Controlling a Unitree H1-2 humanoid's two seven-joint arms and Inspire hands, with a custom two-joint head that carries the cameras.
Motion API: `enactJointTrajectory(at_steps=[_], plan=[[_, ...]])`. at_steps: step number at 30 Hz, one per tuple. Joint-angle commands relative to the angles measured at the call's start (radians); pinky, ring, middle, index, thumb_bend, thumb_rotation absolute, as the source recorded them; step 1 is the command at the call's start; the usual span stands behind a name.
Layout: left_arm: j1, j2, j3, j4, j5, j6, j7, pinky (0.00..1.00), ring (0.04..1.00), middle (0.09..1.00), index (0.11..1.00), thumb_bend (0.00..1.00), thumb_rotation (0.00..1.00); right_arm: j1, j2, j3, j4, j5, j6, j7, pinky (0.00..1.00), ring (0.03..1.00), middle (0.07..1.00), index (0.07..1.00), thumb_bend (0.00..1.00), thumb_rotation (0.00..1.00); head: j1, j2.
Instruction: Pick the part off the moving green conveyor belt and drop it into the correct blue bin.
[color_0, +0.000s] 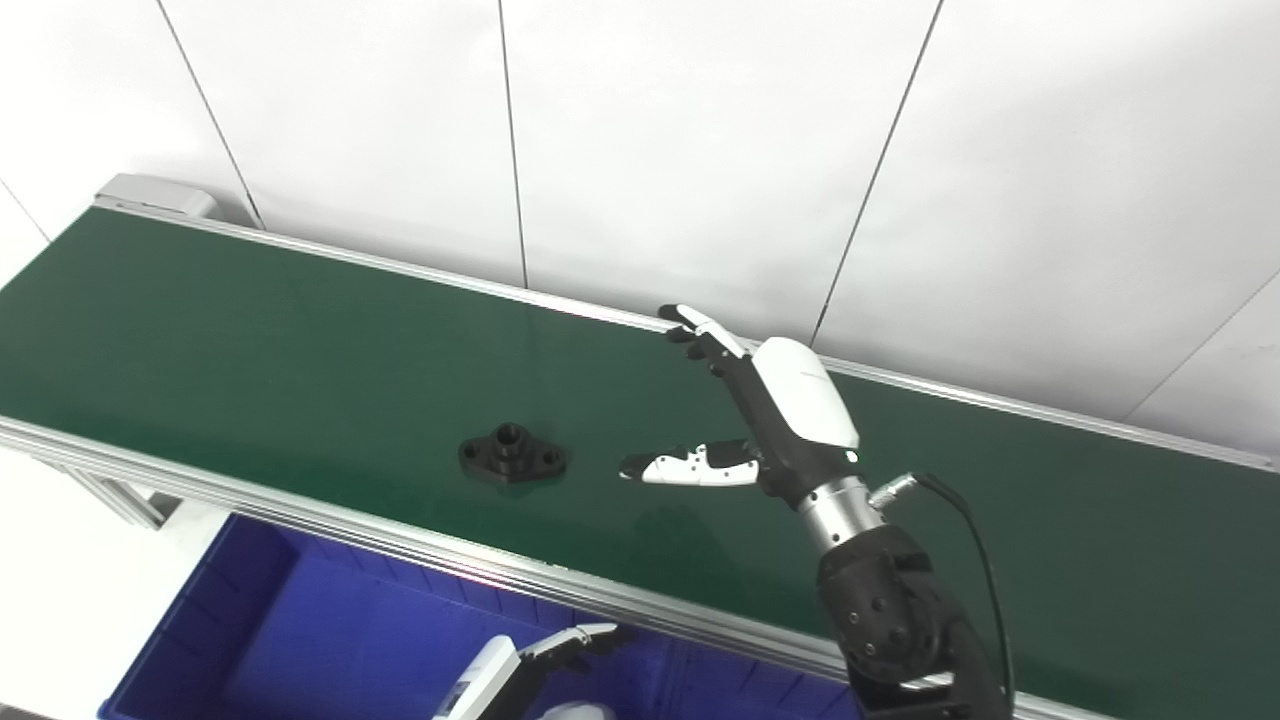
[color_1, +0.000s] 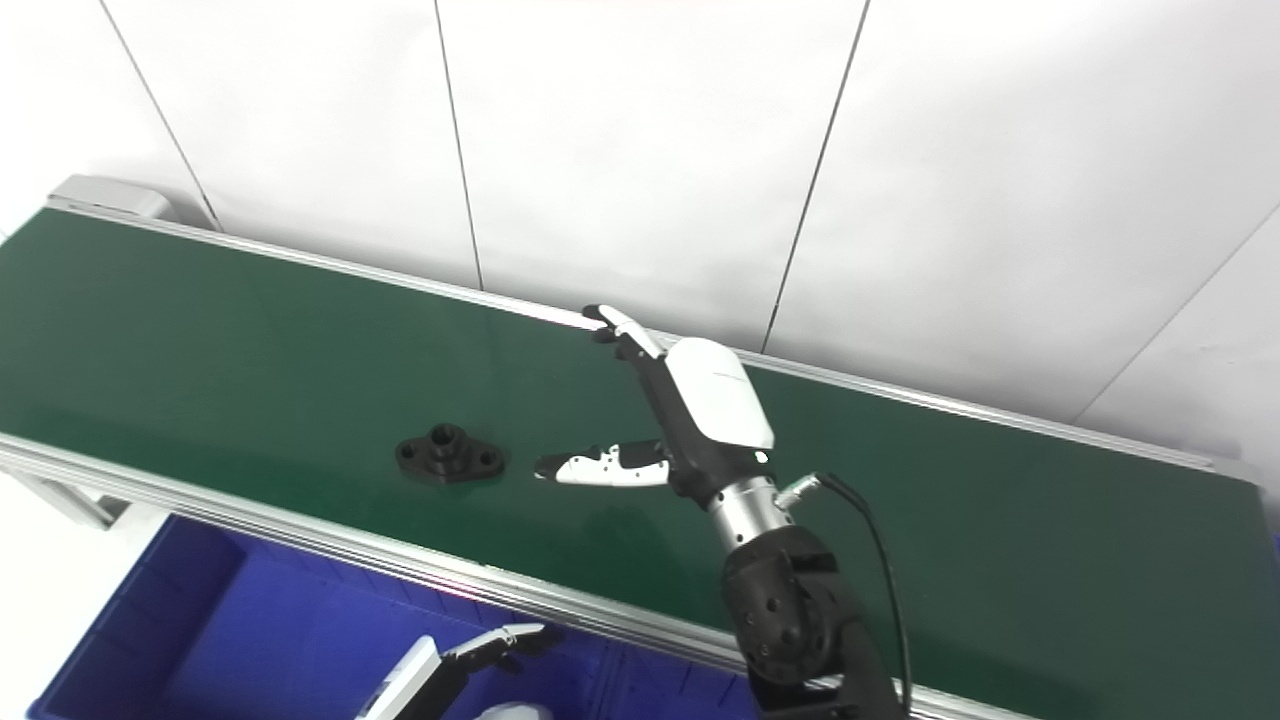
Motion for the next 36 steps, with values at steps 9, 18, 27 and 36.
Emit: enactJointTrajectory(at_steps=[9,18,27,36], plan=[[0.008,0.007,0.008,-0.030,-0.003,-0.027,0.009,0.67,0.776,0.807,0.799,0.86,0.68,-0.129,0.039,0.064,0.038,-0.049,0.077,0.077,0.74,0.811,0.845,0.898,0.86,0.47,-0.035,0.014],[0.019,0.002,0.023,-0.042,0.002,-0.027,0.003,0.68,0.782,0.810,0.803,0.86,0.69,-0.171,0.046,0.110,0.096,-0.088,0.072,0.072,0.73,0.793,0.822,0.845,0.85,0.46,-0.083,0.046],[0.024,0.008,0.033,-0.049,-0.007,-0.027,-0.016,0.71,0.804,0.830,0.828,0.86,0.72,-0.199,0.074,0.153,0.213,-0.118,0.065,0.037,0.72,0.782,0.816,0.836,0.86,0.42,-0.131,0.067],[0.027,-0.005,0.045,-0.060,-0.004,-0.027,-0.029,0.71,0.803,0.828,0.825,0.84,0.73,-0.225,0.058,0.171,0.284,-0.136,0.078,0.048,0.73,0.785,0.821,0.844,0.86,0.41,-0.124,0.087]])
